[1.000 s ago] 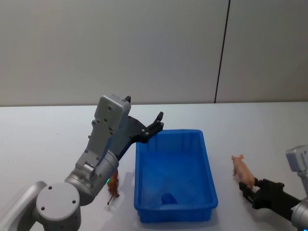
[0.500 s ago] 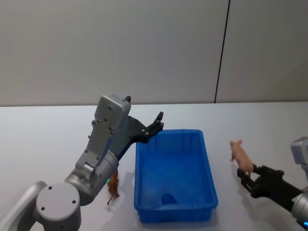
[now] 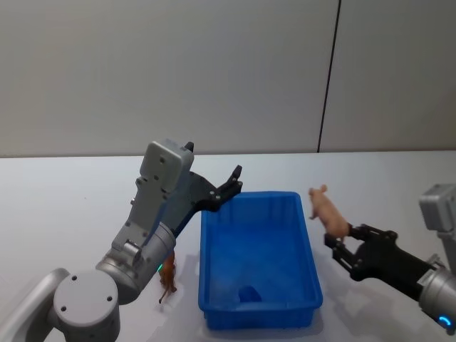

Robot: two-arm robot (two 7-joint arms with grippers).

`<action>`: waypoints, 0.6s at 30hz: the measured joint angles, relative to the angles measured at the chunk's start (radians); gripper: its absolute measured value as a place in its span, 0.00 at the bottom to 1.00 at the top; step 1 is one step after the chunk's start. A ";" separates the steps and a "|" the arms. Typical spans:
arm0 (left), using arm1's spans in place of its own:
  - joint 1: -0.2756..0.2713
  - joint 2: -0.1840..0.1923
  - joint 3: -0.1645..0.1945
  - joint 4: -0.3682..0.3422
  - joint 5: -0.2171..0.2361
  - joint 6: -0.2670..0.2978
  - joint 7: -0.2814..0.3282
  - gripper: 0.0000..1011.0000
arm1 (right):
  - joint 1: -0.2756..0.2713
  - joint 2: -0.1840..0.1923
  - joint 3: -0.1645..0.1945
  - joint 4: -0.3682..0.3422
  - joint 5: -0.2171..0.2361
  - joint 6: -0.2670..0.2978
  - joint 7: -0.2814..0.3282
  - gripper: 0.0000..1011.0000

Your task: Pick up the two dolls from the table and place them into the box.

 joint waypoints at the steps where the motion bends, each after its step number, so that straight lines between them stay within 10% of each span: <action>1: 0.000 0.000 0.000 0.000 0.000 0.000 0.000 0.99 | 0.001 -0.001 -0.002 -0.003 -0.001 0.000 0.007 0.36; 11: 0.000 0.000 0.000 0.000 0.000 0.000 0.000 0.99 | 0.034 -0.032 -0.030 -0.028 -0.015 0.046 0.094 0.36; 18: 0.000 0.000 0.000 0.000 0.000 0.000 0.000 0.99 | 0.065 -0.061 -0.050 -0.017 -0.025 0.103 0.117 0.59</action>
